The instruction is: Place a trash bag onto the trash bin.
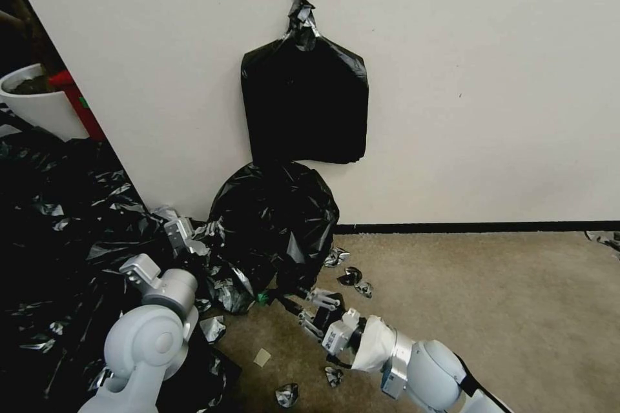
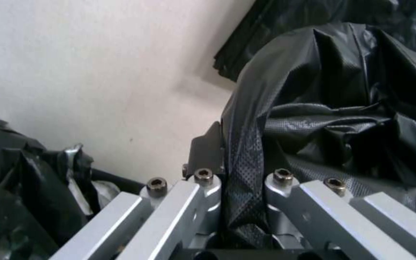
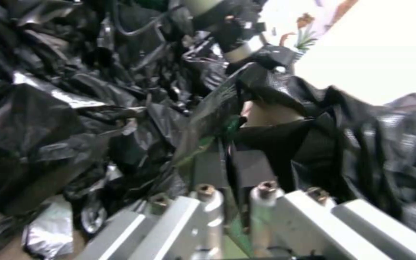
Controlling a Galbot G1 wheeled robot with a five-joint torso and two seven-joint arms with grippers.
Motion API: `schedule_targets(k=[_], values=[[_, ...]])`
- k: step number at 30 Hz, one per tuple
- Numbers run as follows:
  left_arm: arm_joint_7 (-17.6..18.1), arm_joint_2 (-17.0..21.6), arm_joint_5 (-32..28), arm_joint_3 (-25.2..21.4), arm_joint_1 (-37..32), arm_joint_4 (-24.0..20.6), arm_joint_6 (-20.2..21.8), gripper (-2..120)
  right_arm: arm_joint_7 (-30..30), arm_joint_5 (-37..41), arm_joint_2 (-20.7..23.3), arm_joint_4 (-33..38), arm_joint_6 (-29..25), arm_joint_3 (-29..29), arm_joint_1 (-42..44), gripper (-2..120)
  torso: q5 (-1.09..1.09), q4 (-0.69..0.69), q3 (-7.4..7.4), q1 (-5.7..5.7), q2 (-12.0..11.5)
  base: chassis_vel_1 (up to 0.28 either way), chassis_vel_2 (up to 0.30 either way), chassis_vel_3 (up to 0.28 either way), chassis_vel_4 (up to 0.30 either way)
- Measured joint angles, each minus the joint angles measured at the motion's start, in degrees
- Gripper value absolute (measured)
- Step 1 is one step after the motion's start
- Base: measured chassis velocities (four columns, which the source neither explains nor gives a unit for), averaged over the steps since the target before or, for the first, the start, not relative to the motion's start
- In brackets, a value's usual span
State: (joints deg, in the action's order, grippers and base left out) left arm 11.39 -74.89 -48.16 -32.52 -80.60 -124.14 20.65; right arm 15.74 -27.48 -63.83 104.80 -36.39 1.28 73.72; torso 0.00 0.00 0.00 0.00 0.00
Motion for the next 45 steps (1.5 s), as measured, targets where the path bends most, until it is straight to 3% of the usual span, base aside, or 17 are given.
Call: schedule_targets(k=[11, 21, 30, 34, 36, 37, 39, 40, 41, 45], values=[[0.34, -0.66, -0.53, 1.46, -1.31, -1.47, 1.04, 6, 9.96, 1.80, -3.92, -6.18, 0.04, -1.63, -4.98, 0, 0.00, 0.00, 0.00, 0.00, 0.00, 0.000, 0.000, 0.000, 0.000], [0.49, -0.26, -0.61, 1.37, -3.30, -2.77, 1.60, 6, 11.15, -6.67, -8.88, -20.86, 2.55, 1.43, -10.21, 0, 0.00, 0.01, 0.00, 0.00, 0.00, 0.000, 0.000, 0.000, 0.000], [0.31, -0.17, 0.15, 1.67, -2.76, -2.29, 1.50, 6, 12.14, -7.00, -7.64, -24.00, 3.97, 3.77, -11.37, 0, 0.00, 0.00, 0.00, 0.00, 0.00, 0.000, 0.000, 0.000, 0.000], [0.06, -0.14, 1.52, 1.96, -1.93, -0.89, -0.04, 6, 13.89, 0.90, -5.39, -22.93, 2.32, 3.38, -10.68, 3, 0.00, 0.00, 0.00, 0.00, 0.00, 0.000, 0.000, 0.000, 0.000], [-0.11, -0.03, 2.51, 2.04, -1.21, 0.35, -1.51, 6, 20.73, 11.35, -3.29, -22.23, 0.55, 2.63, -9.92, 12, 0.01, 0.00, 0.00, 0.00, 0.00, 0.000, 0.000, 0.000, 0.000], [-0.11, -0.03, 2.51, 2.04, -1.21, 0.35, -1.51, 6, 20.73, 11.35, -3.29, -22.23, 0.55, 2.63, -9.92, 12, 0.01, 0.00, 0.00, 0.00, 0.00, 0.000, 0.000, 0.000, 0.000], [-0.73, 0.11, 3.34, 2.05, -0.57, 1.41, -2.49, 6, 27.56, 21.59, -0.94, -21.70, -1.72, 2.26, -8.84, 22, 0.01, 0.00, 0.00, 0.01, 0.00, 0.000, 0.000, 0.000, 0.000], [-0.73, 0.11, 3.34, 2.05, -0.57, 1.41, -2.49, 6, 27.56, 21.59, -0.94, -21.70, -1.72, 2.26, -8.84, 22, 0.01, 0.00, 0.00, 0.01, 0.00, 0.000, 0.000, 0.000, 0.000], [-1.06, 0.15, 3.90, 2.05, -0.27, 1.93, -2.84, 6, 31.27, 26.87, 0.49, -21.34, -2.72, 2.22, -7.99, 28, 0.01, -0.01, 0.00, 0.01, 0.00, 0.000, 0.000, 0.000, 0.000], [-1.49, 0.16, 5.25, 2.31, -0.07, 2.73, -3.49, 6, 39.10, 39.27, 3.58, -18.12, -1.69, 2.91, -6.00, 41, 0.00, -0.01, 0.00, 0.01, 0.00, 0.000, 0.000, 0.000, 0.000]])
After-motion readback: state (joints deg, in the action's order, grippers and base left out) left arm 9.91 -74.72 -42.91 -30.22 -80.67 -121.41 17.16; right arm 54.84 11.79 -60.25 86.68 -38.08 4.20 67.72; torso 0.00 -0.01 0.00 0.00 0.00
